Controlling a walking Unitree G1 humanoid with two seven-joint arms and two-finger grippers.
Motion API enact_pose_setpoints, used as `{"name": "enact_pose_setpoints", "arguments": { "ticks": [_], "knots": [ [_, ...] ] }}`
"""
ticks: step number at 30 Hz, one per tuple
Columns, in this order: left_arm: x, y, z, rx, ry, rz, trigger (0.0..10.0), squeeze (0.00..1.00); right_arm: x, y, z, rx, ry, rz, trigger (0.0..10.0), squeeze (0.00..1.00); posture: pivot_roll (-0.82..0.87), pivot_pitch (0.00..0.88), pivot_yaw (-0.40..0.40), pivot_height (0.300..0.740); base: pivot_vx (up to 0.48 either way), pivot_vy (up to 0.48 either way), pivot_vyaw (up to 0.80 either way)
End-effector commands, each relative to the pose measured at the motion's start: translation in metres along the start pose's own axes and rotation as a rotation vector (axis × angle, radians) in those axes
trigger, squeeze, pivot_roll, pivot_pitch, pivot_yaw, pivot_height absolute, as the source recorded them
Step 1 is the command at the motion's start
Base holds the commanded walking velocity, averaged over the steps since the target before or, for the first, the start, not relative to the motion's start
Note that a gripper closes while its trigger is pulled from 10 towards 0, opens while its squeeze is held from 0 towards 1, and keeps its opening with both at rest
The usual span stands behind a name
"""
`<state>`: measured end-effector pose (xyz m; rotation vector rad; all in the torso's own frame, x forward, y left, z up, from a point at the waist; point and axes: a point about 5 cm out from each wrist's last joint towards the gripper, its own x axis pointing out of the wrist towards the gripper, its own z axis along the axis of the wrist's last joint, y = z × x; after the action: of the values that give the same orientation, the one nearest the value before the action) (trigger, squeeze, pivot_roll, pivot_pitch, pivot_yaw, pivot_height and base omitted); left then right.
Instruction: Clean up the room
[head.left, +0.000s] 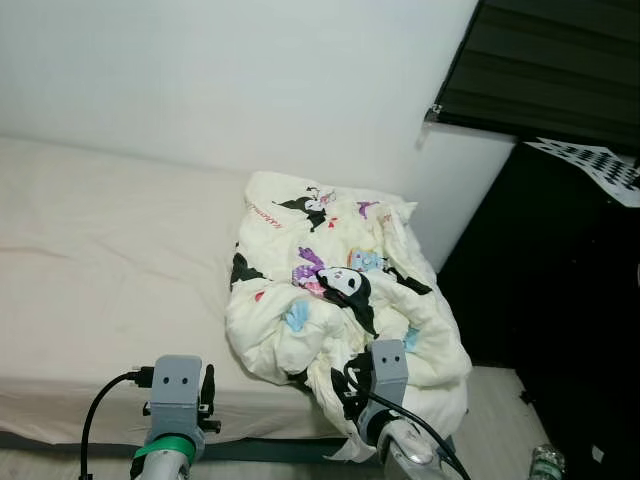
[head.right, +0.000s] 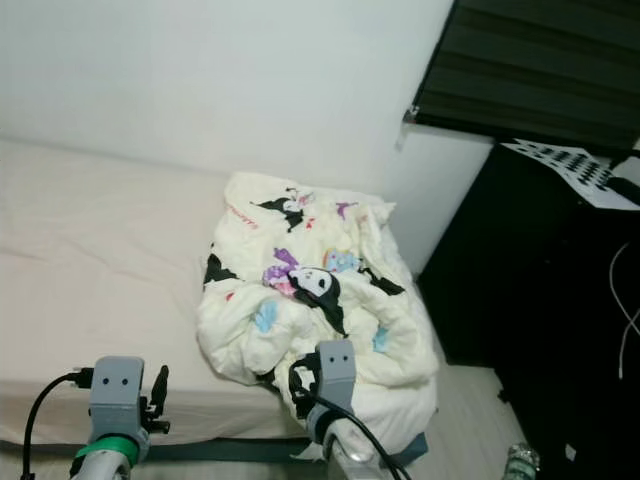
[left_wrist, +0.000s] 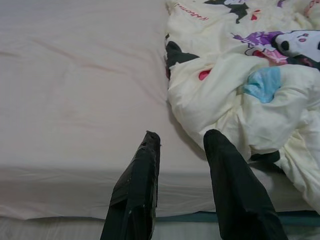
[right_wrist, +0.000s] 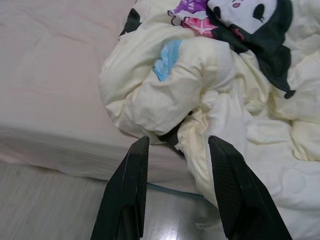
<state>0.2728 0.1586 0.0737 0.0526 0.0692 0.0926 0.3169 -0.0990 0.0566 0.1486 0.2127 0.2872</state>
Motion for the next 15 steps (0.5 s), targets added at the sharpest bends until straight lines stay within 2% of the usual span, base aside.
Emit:
{"name": "enact_pose_setpoints", "arguments": {
  "ticks": [1,5,15],
  "knots": [
    [-0.0018,-0.0044,-0.0049,0.000,0.018,-0.017,10.0,0.00,-0.0044,-0.0053,-0.0099,0.023,0.035,-0.026,10.0,0.00,0.05,0.040,-0.088,0.740,0.251,0.000,0.00],
    [-0.0020,-0.0043,-0.0037,-0.004,0.011,-0.019,10.0,0.00,-0.0045,-0.0052,-0.0103,0.022,0.037,-0.027,10.0,0.00,0.05,0.042,-0.088,0.726,0.293,0.000,0.00],
    [-0.0034,-0.0034,-0.0019,-0.012,0.002,-0.023,10.0,0.00,-0.0047,-0.0047,-0.0094,0.025,0.028,-0.029,10.0,0.00,0.05,0.056,-0.088,0.726,0.357,0.000,0.00]
  ]
}}
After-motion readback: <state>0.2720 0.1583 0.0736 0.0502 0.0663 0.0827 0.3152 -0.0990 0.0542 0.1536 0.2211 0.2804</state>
